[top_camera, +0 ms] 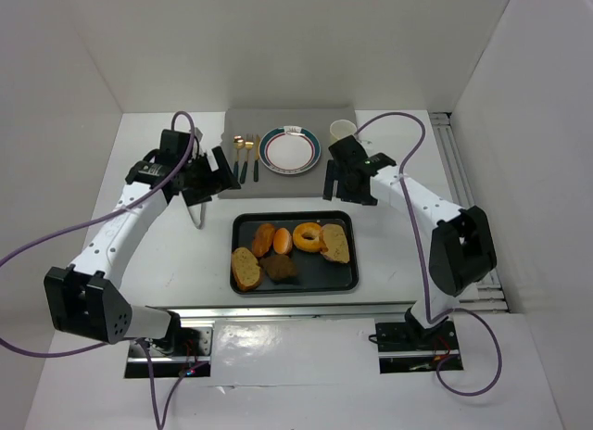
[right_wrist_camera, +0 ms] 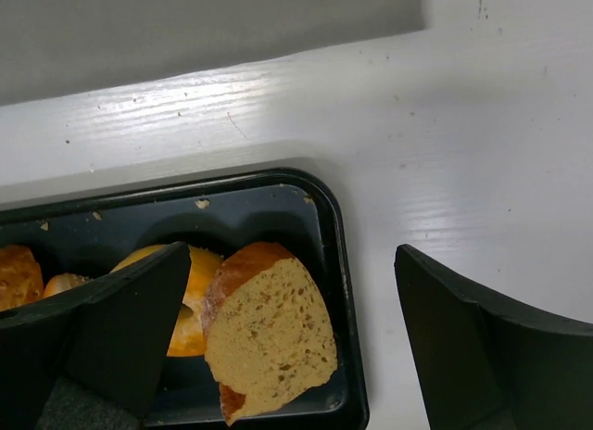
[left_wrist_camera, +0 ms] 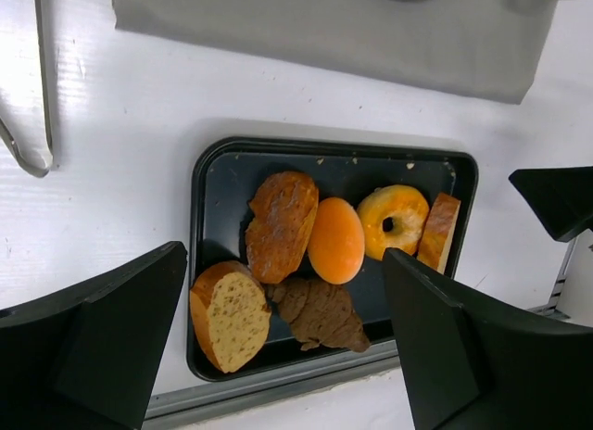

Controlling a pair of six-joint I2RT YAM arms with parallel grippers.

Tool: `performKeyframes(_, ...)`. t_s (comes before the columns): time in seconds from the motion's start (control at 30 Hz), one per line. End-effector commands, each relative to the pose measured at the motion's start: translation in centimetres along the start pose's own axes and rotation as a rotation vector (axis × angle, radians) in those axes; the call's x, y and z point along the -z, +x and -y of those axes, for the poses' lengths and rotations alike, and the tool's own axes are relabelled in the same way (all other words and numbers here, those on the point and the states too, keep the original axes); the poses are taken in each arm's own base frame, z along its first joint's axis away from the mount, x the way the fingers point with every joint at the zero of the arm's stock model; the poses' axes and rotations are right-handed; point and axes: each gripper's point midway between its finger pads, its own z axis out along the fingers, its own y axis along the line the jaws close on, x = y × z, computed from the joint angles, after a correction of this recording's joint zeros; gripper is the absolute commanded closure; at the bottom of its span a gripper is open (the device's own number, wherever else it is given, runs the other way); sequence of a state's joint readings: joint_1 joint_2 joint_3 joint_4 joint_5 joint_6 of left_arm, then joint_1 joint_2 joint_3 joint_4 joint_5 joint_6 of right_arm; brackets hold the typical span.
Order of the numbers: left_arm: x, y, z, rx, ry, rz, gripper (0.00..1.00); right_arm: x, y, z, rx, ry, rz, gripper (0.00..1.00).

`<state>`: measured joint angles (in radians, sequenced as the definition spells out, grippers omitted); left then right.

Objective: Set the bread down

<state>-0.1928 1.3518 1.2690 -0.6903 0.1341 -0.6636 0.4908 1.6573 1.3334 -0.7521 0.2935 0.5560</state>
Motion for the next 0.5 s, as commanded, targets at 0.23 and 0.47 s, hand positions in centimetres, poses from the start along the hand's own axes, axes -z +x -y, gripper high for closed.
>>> performKeyframes(0.23, 0.0, -0.2, -0.8, 0.025, -0.03, 0.029, 0.0, 2.2, -1.8, -0.4, -0.033, -0.072, 0.097, 0.01)
performKeyframes(0.47, -1.0, 0.1, -4.3, 0.044, -0.223, 0.009, 0.0, 2.5, -2.1, -0.6, -0.023, -0.097, 0.119, 0.01)
